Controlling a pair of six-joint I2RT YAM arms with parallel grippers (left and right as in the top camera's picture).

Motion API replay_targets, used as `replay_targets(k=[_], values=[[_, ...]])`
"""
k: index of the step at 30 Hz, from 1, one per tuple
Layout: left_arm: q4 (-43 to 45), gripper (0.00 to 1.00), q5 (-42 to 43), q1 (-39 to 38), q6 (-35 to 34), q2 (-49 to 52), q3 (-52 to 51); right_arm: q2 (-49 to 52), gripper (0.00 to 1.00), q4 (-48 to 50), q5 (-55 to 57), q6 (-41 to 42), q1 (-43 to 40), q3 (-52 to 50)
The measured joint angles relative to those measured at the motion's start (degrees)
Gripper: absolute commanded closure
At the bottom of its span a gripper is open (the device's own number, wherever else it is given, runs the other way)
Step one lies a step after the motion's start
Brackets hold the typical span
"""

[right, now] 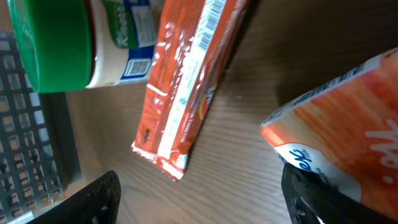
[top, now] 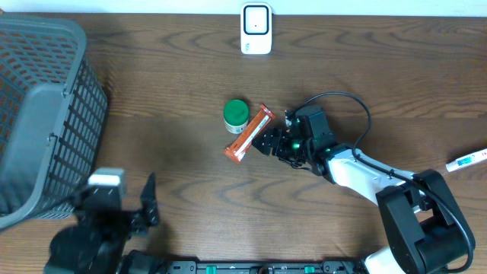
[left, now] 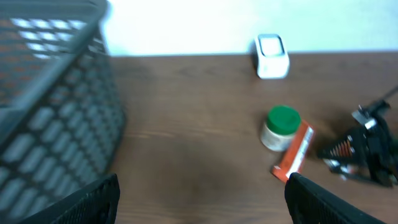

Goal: Scan the item barcode

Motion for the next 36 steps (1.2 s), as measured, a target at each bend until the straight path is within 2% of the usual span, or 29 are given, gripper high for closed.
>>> replay_targets(k=[7, 11, 15, 18, 19, 21, 23, 31, 33, 36], values=[[6.38, 0.14, 8.44, 0.0, 0.02, 17.33, 0.0, -0.13, 0.23, -3.85, -0.79, -3.85, -0.74, 0.31], [10.36, 0.15, 12.31, 0.0, 0.0, 26.21, 0.0, -0.52, 0.41, -6.91, -1.42, -6.12, -2.47, 0.13], [14.32, 0.15, 18.49, 0.0, 0.0, 31.85, 0.0, -3.54, 0.42, -8.92, -3.43, -7.8, -4.9, -0.26], [15.76, 0.14, 21.64, 0.0, 0.0, 34.8, 0.0, -8.0, 0.39, -10.93, -4.76, -8.98, -6.51, -0.26], [16.39, 0.14, 22.58, 0.0, 0.02, 35.63, 0.0, -9.68, 0.36, -11.74, -5.14, -9.33, -7.08, -0.26], [17.73, 0.15, 24.48, 0.0, 0.0, 37.22, 0.0, -12.96, 0.21, -13.66, -5.68, -10.16, -7.93, -0.26], [19.1, 0.15, 26.08, 0.0, 0.0, 38.69, 0.0, -15.67, 0.11, -15.08, -6.08, -11.23, -8.81, -0.26], [22.14, 0.15, 27.12, 0.0, 0.0, 41.22, 0.0, -17.66, 0.09, -19.02, -5.86, -13.86, -9.2, -0.26], [21.9, 0.15, 27.12, 0.02, 0.0, 41.62, 0.0, -17.66, 0.02, -19.1, -5.46, -14.56, -9.18, -0.26], [21.49, 0.15, 27.15, 0.66, -0.02, 41.59, 0.0, -17.66, 0.01, -21.81, -3.78, -16.72, -9.03, 0.09]])
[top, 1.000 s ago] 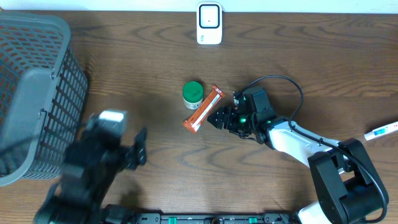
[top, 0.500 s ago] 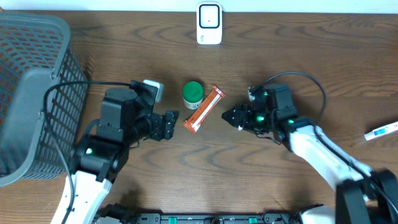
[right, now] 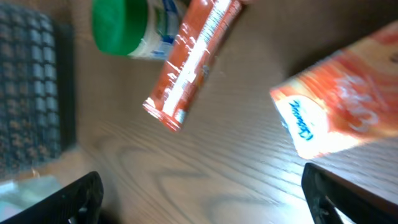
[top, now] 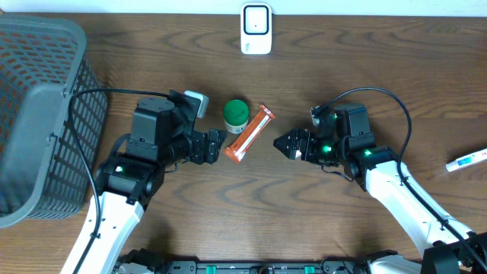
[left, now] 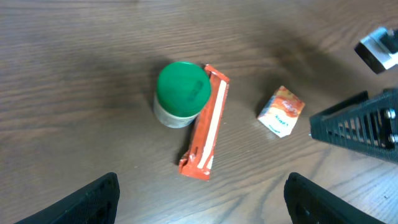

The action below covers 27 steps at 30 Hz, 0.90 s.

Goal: Scan the item barcode

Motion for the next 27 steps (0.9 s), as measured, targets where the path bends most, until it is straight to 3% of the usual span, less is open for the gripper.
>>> replay_targets(k=[10, 16, 27], values=[[-5.6, 0.14, -5.4, 6.99, -2.73, -8.85, 0.0, 2.16, 0.01, -10.67, 10.88, -7.23, 3.23, 14.32], [-8.24, 0.14, -6.78, 8.31, -2.86, -11.15, 0.0, 11.02, 0.02, -16.11, 12.15, -8.39, 3.54, 22.27], [-8.44, 0.14, -7.26, 8.31, -2.86, -9.16, 0.0, 16.72, 0.01, -4.17, -0.17, -9.03, 8.98, 22.93]])
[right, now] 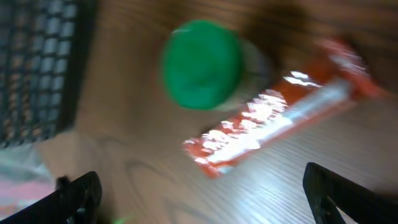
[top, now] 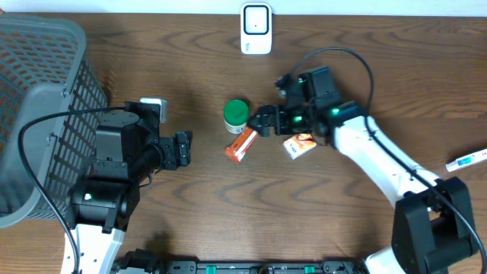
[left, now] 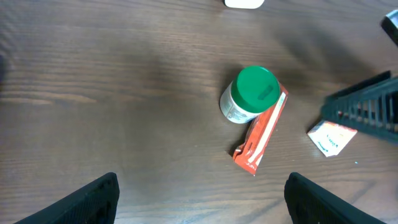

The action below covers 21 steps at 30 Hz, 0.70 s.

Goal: Scan the item barcode

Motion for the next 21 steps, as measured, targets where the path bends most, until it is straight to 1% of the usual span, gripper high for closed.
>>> replay_targets(k=[1, 2, 3, 6, 8, 10, 12, 13, 17, 21], values=[[-0.02, 0.14, -0.11, 0.0, 0.0, 0.0, 0.0, 0.11, 0.02, 1.11, -0.35, 0.28, 0.92, 0.04], [0.0, 0.14, -0.13, 0.0, 0.0, 0.0, 0.0, 0.37, 0.08, 1.99, -0.22, 0.55, 1.9, 0.13], [0.0, 0.14, -0.13, 0.0, 0.0, 0.0, 0.0, 0.9, 0.16, 2.78, -0.11, 1.01, 2.73, 0.26], [-0.11, 0.14, -0.15, 0.0, 0.0, 0.0, 0.0, 3.56, 0.32, 3.13, 1.79, 2.82, 3.65, 0.52], [-0.46, 0.14, -0.15, 0.0, 0.02, 0.0, 0.0, 5.31, 0.47, 2.82, 2.91, 3.21, 3.32, 0.52], [-0.92, 0.14, -0.31, 0.0, 0.02, 0.0, 0.0, 6.4, 0.55, 2.45, 3.87, 3.34, 3.08, 0.52], [-1.11, 0.14, -0.35, 0.0, 0.02, 0.0, 0.0, 6.56, 0.68, 2.6, 4.37, 3.13, 3.04, 0.52], [-1.14, 0.14, -0.35, 0.0, 0.02, 0.0, 0.0, 6.51, 0.72, 3.06, 4.5, 3.17, 3.04, 0.52], [-1.25, 0.14, -0.35, 0.0, 0.02, 0.0, 0.0, 6.51, 0.82, 4.68, 6.54, 2.95, 2.89, 0.52], [-1.31, 0.14, -0.35, 0.0, 0.02, 0.0, 0.0, 6.54, 0.83, 7.15, 9.92, 2.93, 1.95, 0.52]])
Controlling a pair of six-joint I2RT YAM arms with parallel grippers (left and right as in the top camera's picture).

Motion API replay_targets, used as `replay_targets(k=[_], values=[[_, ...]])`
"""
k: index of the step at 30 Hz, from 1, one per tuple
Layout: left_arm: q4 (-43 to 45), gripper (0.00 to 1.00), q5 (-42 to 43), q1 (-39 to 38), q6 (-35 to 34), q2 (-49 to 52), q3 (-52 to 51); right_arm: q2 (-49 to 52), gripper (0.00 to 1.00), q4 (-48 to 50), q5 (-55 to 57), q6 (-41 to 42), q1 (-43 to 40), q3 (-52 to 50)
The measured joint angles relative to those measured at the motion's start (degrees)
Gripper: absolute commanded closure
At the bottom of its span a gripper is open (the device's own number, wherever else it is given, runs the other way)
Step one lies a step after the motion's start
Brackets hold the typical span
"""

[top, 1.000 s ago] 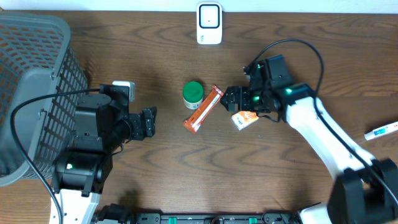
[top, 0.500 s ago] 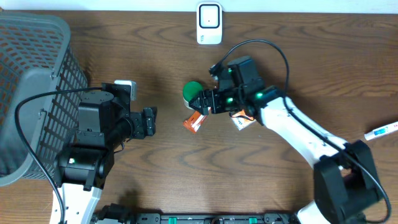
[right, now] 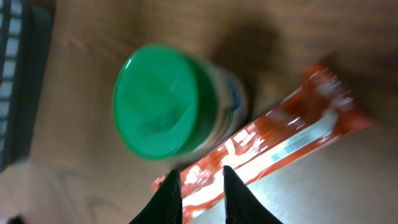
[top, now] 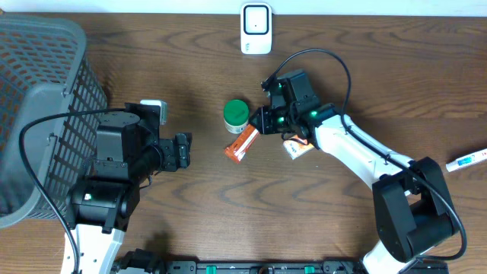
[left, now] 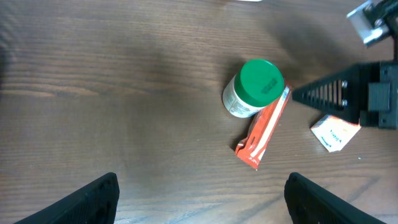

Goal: Scan the item barcode

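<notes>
An orange snack bar lies slantwise on the wood table beside a green-lidded jar. My right gripper hovers over the bar's upper end. In the right wrist view its fingers stand close together, a narrow gap between them showing the orange bar, nothing pinched; the jar is just beyond. The white scanner stands at the far edge. My left gripper is wide open, well left of the jar and bar.
A small orange-and-white packet lies under the right arm, right of the bar. A grey mesh basket fills the left side. A white tube lies at the right edge.
The right gripper has shifted slightly left, onto the bar's upper end, and its jaws have gone from wide open to a narrow gap. The left arm, bar, jar and packet have not moved.
First the right gripper was open beside the bar with the packet at its jaws, the left arm low at the front. Then the left gripper was near the jar and the right one drawn back. Then the left had retreated; the right, still open, stood over bar and jar, now narrowed.
</notes>
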Motion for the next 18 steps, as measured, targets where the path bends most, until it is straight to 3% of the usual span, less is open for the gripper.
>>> replay_targets(k=[12, 18], values=[[0.0, 0.14, -0.02, 0.0, 0.0, 0.0, 0.0, 7.52, 0.89, 8.11, 1.25, 1.11, -3.17, 0.63], [-0.04, 0.14, 0.0, 0.0, 0.0, 0.0, 0.0, 12.57, 0.87, 7.87, 0.44, 1.16, -3.17, 5.38]])
